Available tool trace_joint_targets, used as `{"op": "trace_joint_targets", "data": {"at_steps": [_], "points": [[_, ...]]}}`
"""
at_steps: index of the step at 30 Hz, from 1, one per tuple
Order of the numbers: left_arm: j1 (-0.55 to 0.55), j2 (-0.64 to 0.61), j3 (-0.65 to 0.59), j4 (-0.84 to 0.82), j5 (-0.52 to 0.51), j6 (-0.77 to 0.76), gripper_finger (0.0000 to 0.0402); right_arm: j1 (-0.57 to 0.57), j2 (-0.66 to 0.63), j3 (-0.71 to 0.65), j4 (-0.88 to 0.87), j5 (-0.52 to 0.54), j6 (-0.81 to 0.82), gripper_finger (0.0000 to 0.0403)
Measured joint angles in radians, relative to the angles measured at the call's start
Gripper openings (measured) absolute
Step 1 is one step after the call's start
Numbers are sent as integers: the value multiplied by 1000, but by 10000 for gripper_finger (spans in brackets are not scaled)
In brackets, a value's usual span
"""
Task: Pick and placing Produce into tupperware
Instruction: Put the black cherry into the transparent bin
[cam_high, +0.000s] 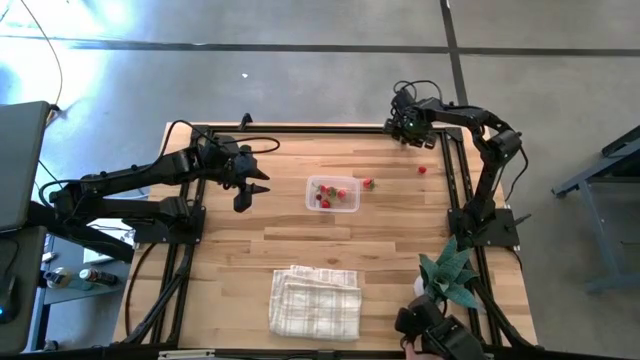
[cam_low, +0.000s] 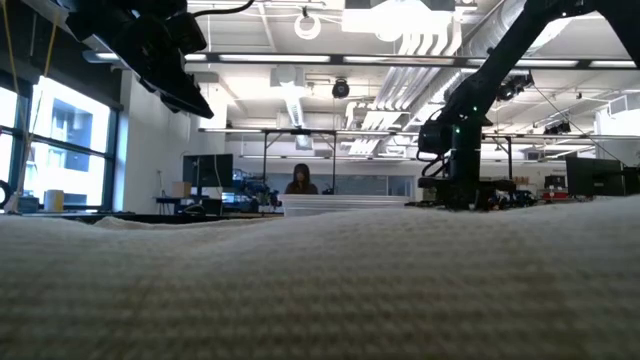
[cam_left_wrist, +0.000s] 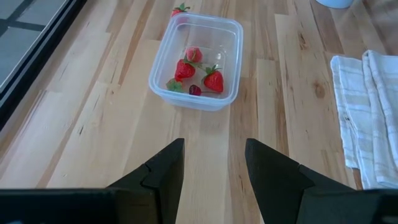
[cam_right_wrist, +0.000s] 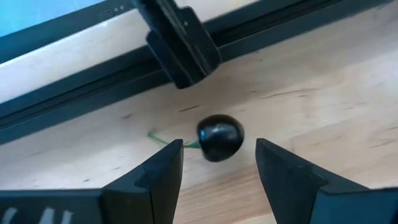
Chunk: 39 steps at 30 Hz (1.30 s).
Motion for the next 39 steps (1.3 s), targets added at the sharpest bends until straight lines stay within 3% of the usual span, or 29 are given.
{"op": "trace_joint_targets", "data": {"at_steps": [17,39], "points": [[0,0,0,0,0,0,159,-7,0,-6,34,12,24,193],[0,0,0,0,0,0,159,2,0,-34,35,11,-104,193]]}}
